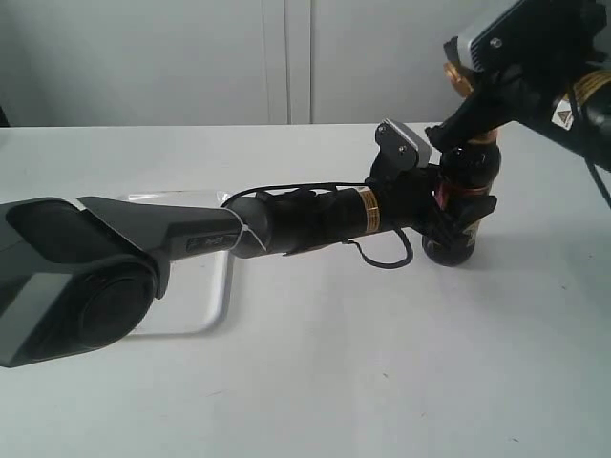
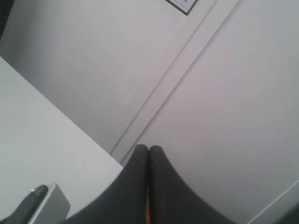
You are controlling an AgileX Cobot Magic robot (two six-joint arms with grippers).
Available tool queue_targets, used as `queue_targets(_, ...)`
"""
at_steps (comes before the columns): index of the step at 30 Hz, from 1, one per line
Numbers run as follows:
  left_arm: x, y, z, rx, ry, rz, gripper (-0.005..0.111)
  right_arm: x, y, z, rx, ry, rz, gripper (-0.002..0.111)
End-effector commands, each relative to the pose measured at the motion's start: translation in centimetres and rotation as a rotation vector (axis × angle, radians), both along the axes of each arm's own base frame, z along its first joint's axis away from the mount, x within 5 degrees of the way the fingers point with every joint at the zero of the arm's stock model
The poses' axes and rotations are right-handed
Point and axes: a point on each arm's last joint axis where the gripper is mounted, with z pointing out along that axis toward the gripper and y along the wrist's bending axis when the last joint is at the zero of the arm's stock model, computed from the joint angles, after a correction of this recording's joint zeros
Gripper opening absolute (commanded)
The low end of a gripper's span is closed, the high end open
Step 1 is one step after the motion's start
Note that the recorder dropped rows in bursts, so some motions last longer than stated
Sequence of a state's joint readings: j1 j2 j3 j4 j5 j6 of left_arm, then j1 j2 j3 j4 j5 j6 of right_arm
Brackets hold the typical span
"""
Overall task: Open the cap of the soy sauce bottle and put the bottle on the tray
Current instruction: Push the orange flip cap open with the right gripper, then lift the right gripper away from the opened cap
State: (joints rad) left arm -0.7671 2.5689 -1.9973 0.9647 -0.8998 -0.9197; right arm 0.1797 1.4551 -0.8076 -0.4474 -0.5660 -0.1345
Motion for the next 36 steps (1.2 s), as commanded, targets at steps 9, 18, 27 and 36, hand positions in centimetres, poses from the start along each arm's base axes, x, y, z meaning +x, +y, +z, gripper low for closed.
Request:
queue_targets(9,-0.6,-0.4,-1.1,0.06,0.012,-0.008,0.0,0.7,-0.9,2.7,0.168,0.135,-0.121,0.0)
queue_targets(18,-0.5,-0.4,-1.1,0.061,0.013,-0.006,0.0,1.4,-2.5,4.3,0.077,0.366,-0.324,0.0)
queue_targets(27,-0.4,-0.3,-1.3,0.079,0.017,0.011,0.0,1.2,-5.4,6.8,-0.061,0.565,-0.517,0.0)
queue_targets(36,-0.4,-0.3,-1.0,0.075,0.011,0.01,0.0,0.6,-7.0,5.6,0.054,0.91,-0.427,0.0)
